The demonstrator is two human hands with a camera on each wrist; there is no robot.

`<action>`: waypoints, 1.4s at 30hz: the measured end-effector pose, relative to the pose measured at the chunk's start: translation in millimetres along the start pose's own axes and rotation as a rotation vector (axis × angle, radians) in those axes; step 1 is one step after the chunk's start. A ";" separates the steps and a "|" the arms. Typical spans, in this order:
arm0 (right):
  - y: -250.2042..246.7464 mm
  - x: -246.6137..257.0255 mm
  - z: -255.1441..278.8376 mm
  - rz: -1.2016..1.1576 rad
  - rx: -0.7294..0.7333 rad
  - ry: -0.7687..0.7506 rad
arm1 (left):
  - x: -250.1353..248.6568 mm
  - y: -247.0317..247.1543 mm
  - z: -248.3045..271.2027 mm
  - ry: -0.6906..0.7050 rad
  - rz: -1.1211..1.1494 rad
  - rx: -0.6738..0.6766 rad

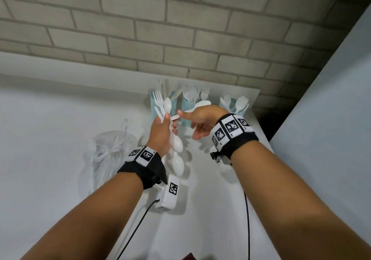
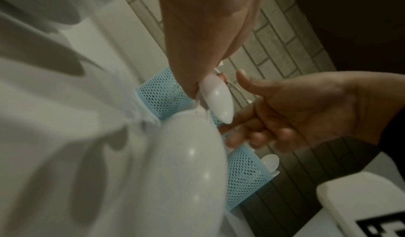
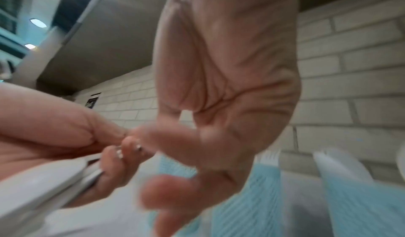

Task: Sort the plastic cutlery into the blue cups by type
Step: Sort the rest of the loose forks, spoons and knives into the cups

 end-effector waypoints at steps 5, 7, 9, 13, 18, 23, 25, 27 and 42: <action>16.1 -1.5 -9.7 -0.594 -0.063 -0.097 | 5.6 13.1 3.6 -0.005 0.013 0.047; 21.3 -2.4 -12.6 -0.748 -0.034 -0.124 | 7.9 14.5 4.2 -0.014 0.011 0.044; 21.1 -2.7 -14.2 -0.804 -0.046 -0.164 | 9.1 15.3 5.5 -0.019 0.012 0.054; 1.3 -13.7 -19.1 -1.233 -0.300 -0.285 | 7.5 15.1 5.2 -0.032 0.011 0.052; 7.2 -27.0 -19.1 -1.042 -0.093 -0.366 | 1.0 12.2 -1.3 0.000 0.017 -0.016; 48.2 -35.9 -13.2 -0.599 0.332 -0.330 | -1.9 3.6 -7.6 0.041 0.046 -0.154; 58.7 -37.6 -8.0 -0.556 0.437 -0.362 | -1.9 1.2 -8.3 0.049 0.065 -0.200; 63.9 -42.0 -7.6 -0.492 0.456 -0.379 | -2.7 0.3 -8.5 0.064 0.069 -0.225; 16.9 -86.2 -26.5 -1.172 -0.313 -0.198 | 5.5 1.9 3.1 -0.091 0.161 -0.109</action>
Point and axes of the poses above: each hand's wrist, its own z-axis away from the middle knuckle, its own y-axis out of the palm, x = y × z, the point moved 5 cm from there along -z, towards the middle knuckle, and after that the axes turned 13 degrees about z, right-handed, at the moved point
